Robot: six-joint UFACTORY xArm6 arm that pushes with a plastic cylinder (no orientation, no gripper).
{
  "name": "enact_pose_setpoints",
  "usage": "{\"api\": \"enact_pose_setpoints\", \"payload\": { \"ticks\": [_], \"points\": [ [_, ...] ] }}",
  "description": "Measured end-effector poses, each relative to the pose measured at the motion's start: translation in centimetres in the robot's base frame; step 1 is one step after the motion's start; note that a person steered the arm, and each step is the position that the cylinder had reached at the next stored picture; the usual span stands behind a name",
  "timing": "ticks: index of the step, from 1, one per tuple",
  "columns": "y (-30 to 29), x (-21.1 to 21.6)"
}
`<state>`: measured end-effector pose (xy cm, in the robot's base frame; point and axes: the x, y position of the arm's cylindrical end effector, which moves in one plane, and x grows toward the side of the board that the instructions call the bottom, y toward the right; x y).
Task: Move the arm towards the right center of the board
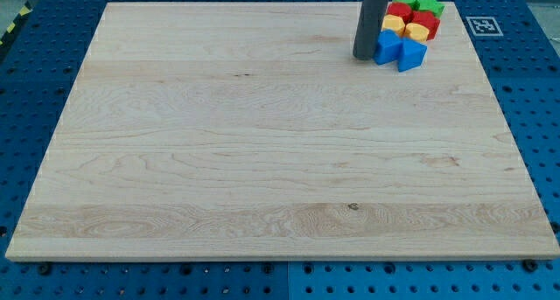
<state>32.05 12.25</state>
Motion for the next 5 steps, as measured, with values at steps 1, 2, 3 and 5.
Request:
{"api": "enact_pose_setpoints", "payload": {
  "ticks": [1,2,3,5],
  "points": [
    [0.0,0.0],
    [-1.3,1.5],
    [-3.2,3.4],
    [1.6,11.3]
  ]
}}
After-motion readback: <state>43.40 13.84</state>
